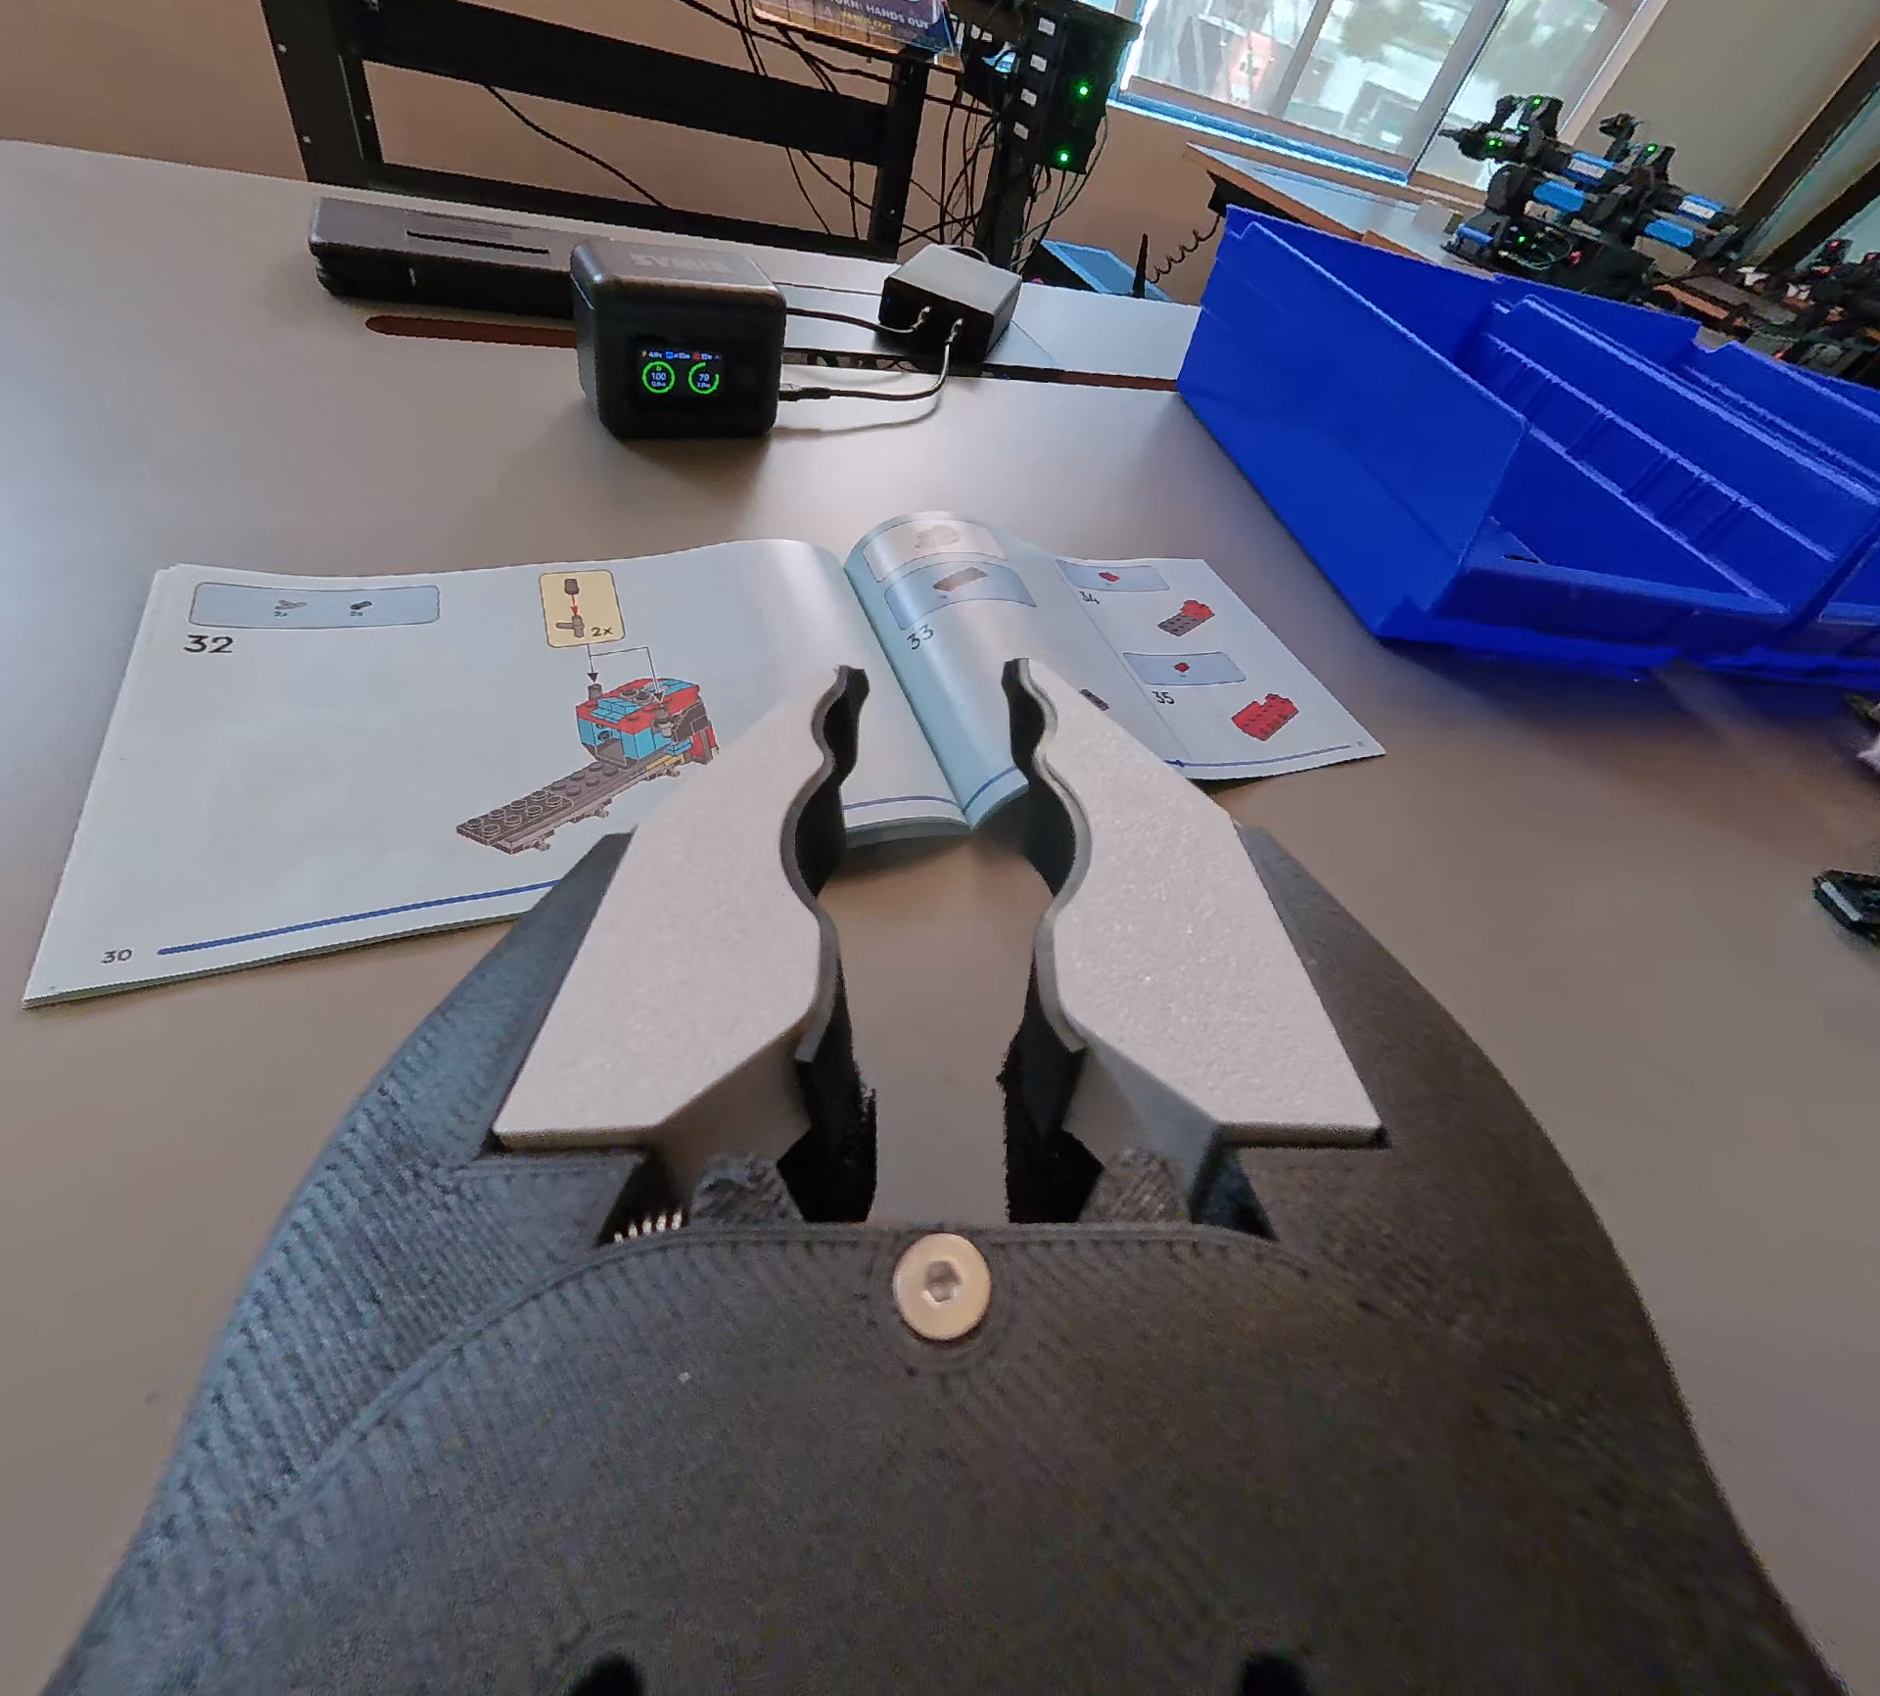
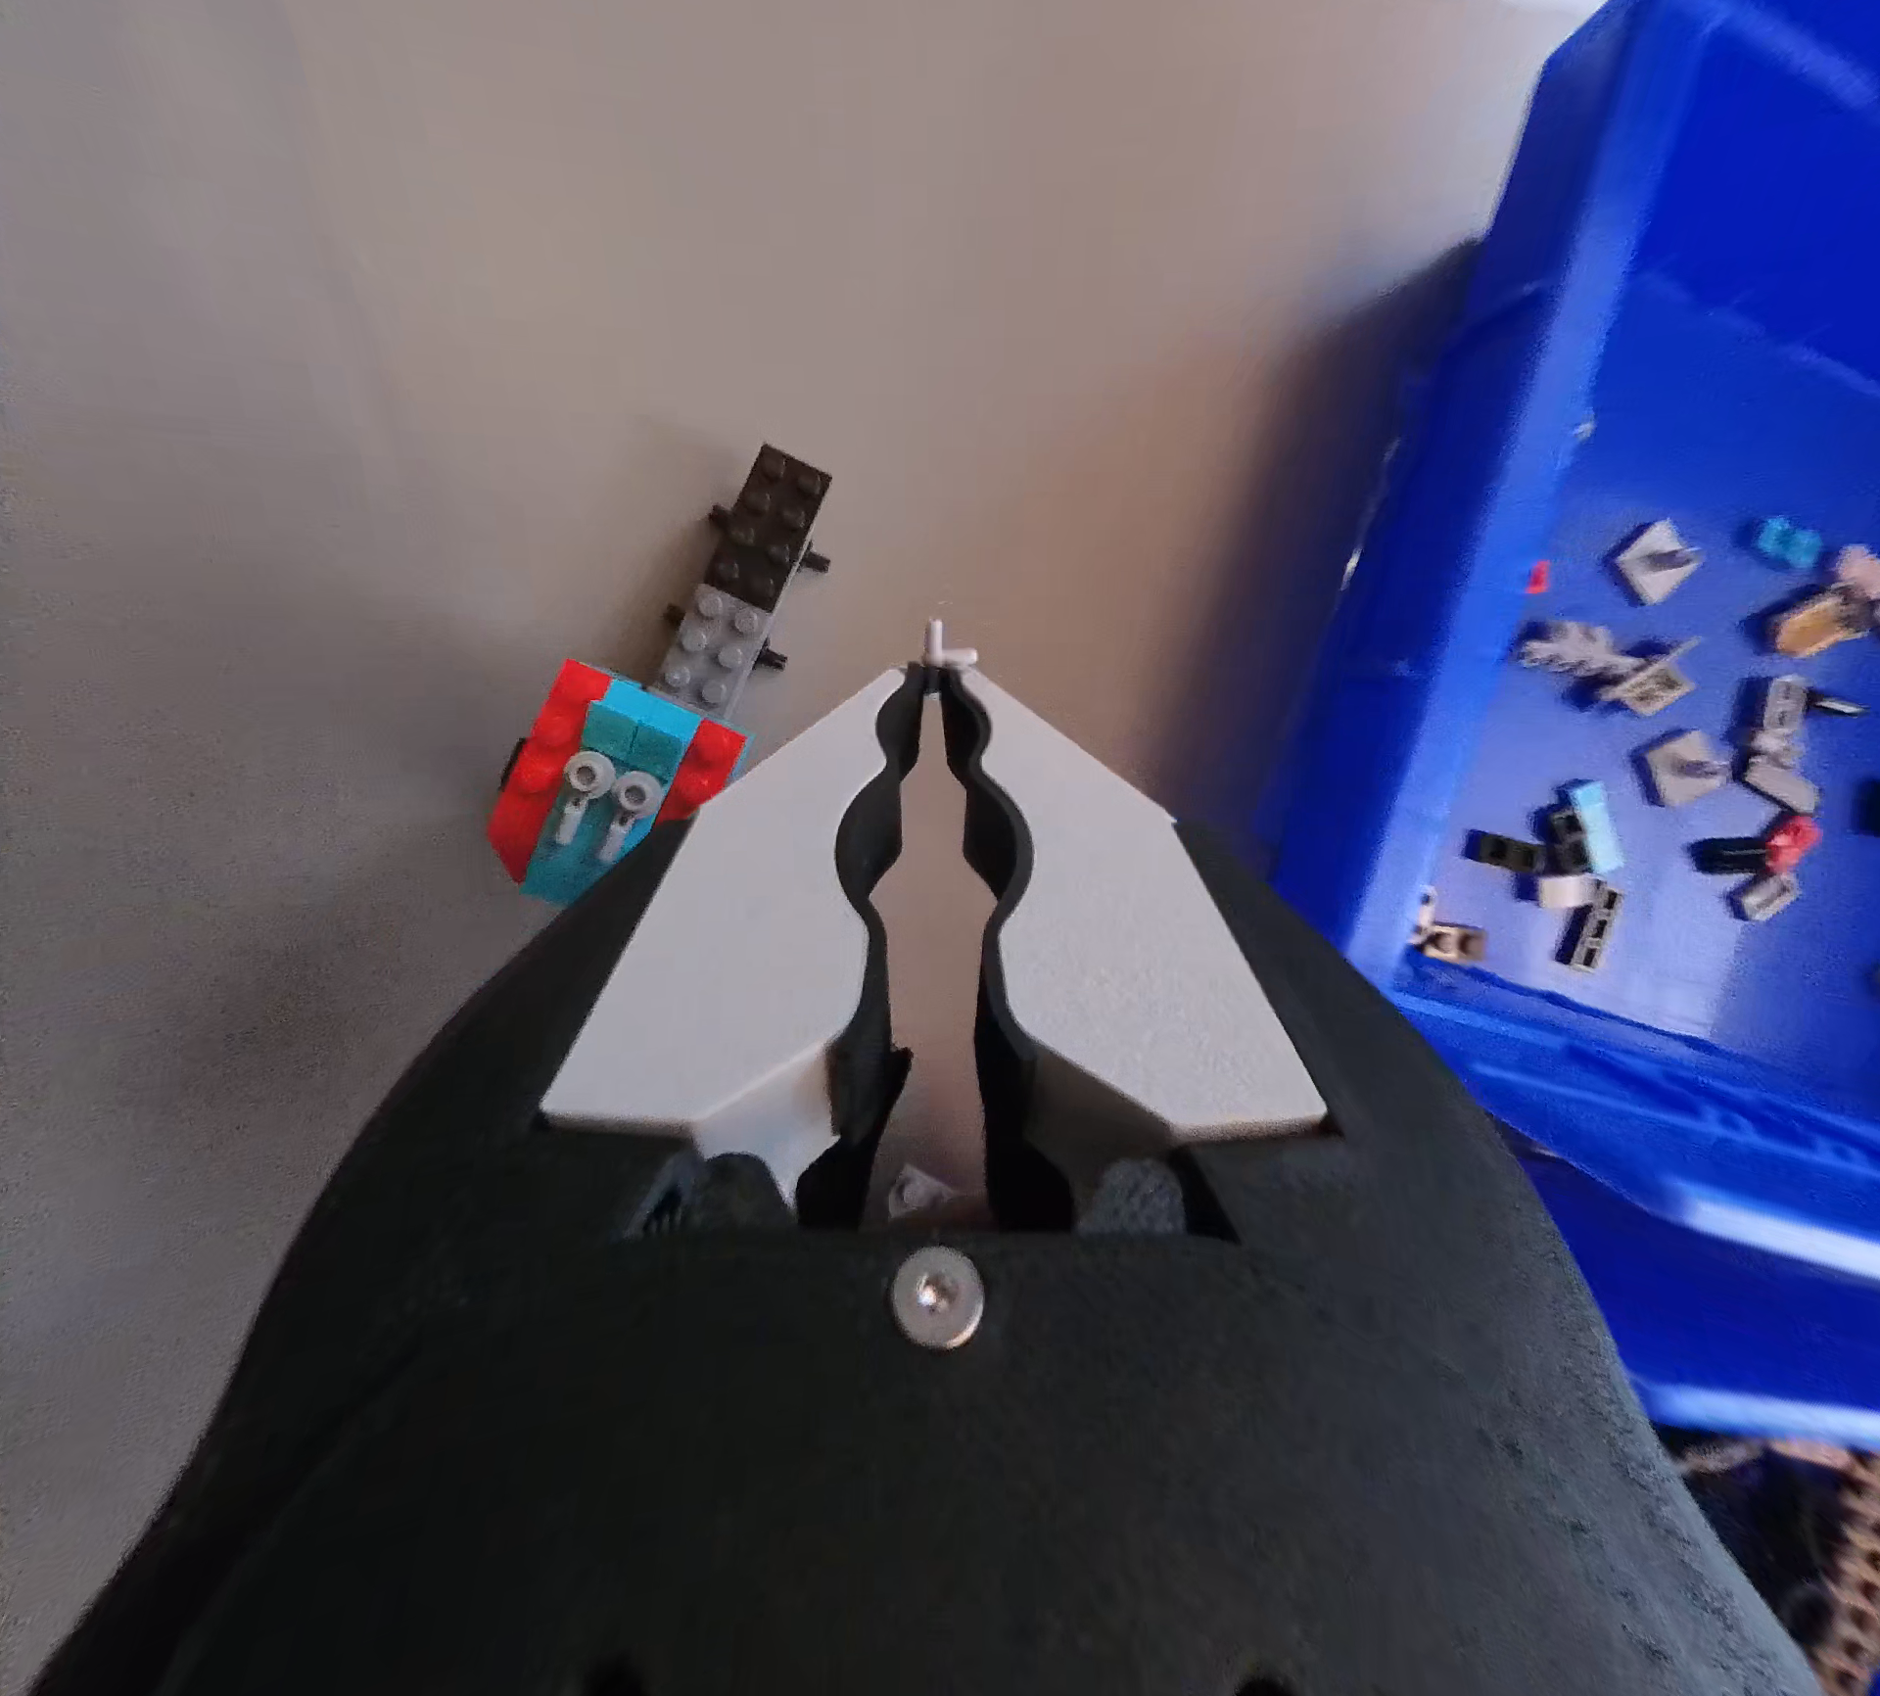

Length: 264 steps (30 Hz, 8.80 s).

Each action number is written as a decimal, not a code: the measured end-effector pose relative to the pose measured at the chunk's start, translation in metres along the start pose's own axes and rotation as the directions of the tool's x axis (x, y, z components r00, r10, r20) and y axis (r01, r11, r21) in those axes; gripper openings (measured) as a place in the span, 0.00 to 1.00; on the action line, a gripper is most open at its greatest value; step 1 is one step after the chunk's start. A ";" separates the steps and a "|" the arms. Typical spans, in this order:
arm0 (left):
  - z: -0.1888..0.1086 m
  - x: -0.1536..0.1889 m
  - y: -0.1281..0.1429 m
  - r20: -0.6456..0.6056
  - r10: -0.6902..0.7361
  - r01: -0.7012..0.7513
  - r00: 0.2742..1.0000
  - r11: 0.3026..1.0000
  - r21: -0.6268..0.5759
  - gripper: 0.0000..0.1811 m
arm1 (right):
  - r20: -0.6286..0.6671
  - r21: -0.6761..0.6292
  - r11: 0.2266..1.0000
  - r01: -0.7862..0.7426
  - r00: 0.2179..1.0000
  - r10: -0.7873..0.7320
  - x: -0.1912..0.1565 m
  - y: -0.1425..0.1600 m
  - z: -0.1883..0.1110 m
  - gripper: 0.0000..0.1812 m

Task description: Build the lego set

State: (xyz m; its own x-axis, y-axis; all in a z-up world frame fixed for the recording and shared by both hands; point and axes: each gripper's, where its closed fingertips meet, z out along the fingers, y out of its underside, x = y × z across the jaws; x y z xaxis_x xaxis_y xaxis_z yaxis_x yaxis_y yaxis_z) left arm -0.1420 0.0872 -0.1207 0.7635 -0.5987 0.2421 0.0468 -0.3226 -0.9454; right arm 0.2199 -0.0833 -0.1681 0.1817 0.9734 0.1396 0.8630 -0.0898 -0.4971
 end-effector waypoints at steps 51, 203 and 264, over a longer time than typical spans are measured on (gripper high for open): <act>0.005 -0.006 0.011 0.026 -0.068 0.070 0.997 0.995 -0.072 0.16 | 0.105 -0.478 0.878 0.034 0.994 0.019 0.113 0.205 -0.073 0.06; -0.005 0.033 0.042 0.205 0.115 -0.074 0.972 0.978 -0.196 0.19 | 0.127 0.913 0.168 -0.371 0.652 0.748 0.021 0.001 -0.099 0.07; -0.030 0.023 0.011 0.020 -0.234 0.232 0.972 0.969 0.085 0.18 | 0.024 0.816 0.285 -0.504 0.521 0.853 0.040 0.014 -0.063 0.03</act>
State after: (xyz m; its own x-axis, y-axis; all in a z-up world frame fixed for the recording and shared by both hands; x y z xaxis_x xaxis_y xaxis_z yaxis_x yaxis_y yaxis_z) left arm -0.1437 0.0479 -0.1185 0.7442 -0.4914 0.4524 0.2772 -0.3890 -0.8785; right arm 0.2689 -0.0595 -0.1153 0.8199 0.4353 -0.3719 -0.2304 -0.3437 -0.9104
